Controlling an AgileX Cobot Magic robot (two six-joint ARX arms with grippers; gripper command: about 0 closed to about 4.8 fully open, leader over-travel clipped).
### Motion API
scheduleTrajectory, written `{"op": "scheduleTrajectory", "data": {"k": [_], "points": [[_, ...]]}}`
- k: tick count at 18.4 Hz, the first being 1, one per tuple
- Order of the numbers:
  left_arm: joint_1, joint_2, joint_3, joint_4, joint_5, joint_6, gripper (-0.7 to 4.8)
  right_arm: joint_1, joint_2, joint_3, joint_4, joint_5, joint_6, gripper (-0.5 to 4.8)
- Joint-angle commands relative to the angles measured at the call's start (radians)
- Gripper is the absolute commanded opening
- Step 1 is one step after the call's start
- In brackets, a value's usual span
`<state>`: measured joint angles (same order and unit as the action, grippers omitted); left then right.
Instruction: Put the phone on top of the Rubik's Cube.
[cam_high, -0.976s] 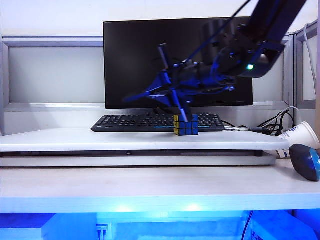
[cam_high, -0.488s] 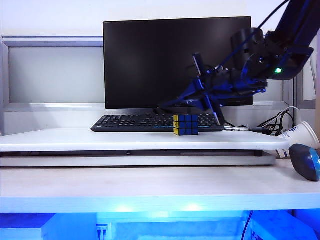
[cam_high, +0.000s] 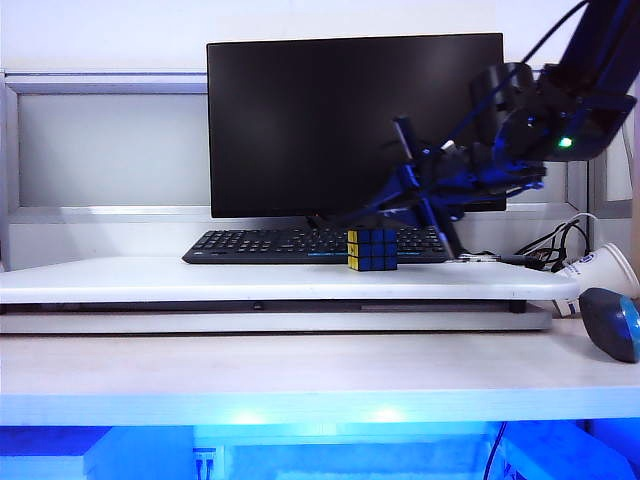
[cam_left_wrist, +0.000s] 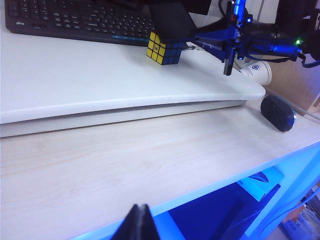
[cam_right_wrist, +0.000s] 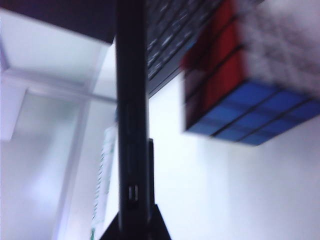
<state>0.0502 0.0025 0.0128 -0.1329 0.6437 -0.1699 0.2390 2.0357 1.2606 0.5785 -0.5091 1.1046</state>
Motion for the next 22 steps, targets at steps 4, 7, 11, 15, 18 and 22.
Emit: {"op": "scheduleTrajectory", "data": {"k": [4, 7, 11, 15, 18, 22], "points": [[0.000, 0.000, 0.000, -0.009, -0.005, 0.005, -0.04, -0.013, -0.006, 0.008, 0.021, -0.009, -0.014, -0.09], [0.000, 0.000, 0.000, -0.009, -0.005, 0.005, -0.04, -0.013, 0.003, 0.008, 0.017, -0.009, -0.013, -0.09], [0.000, 0.000, 0.000, -0.009, -0.019, 0.005, -0.04, -0.013, 0.012, 0.008, 0.016, -0.017, -0.012, -0.09], [0.000, 0.001, 0.000, -0.008, -0.019, 0.005, -0.04, -0.013, 0.012, 0.008, -0.010, -0.017, 0.025, 1.16], [0.000, 0.001, 0.000, -0.009, -0.019, 0.005, -0.04, -0.013, 0.012, 0.008, -0.036, -0.018, 0.024, 1.73], [0.000, 0.001, 0.000, -0.008, -0.019, 0.005, -0.04, -0.013, 0.012, 0.008, -0.036, -0.037, 0.024, 3.78]]}}
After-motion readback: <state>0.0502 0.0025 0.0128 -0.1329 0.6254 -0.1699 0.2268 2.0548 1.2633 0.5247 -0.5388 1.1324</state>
